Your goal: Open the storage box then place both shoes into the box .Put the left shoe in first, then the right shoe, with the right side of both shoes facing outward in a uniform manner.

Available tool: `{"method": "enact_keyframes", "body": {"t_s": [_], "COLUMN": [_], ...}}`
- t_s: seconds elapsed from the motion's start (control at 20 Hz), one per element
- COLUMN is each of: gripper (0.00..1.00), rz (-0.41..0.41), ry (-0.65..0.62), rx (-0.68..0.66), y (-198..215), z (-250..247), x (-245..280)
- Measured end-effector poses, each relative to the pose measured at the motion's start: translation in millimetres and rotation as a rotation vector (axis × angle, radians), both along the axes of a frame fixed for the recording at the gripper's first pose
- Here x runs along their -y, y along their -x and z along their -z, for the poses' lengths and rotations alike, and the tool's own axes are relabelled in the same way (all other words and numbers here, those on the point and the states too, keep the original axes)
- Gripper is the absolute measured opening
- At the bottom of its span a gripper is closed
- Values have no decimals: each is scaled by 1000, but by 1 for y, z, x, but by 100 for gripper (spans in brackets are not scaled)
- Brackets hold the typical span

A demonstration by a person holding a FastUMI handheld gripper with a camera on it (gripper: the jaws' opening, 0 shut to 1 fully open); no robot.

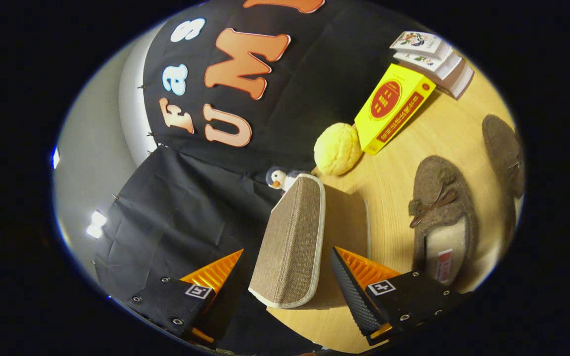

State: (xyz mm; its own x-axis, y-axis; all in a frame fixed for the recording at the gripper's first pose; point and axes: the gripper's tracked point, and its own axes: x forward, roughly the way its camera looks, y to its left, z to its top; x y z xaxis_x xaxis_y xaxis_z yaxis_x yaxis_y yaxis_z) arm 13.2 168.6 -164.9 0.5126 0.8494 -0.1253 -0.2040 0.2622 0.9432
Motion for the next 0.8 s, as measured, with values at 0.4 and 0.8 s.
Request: {"method": "enact_keyframes", "body": {"t_s": [0.4, 0.8], "gripper": [98, 97], "rz": [-164, -213], "ry": [-70, -130], "rx": [-83, -115], "y": [0, -1], "z": [30, 33], "x": [-30, -40]}}
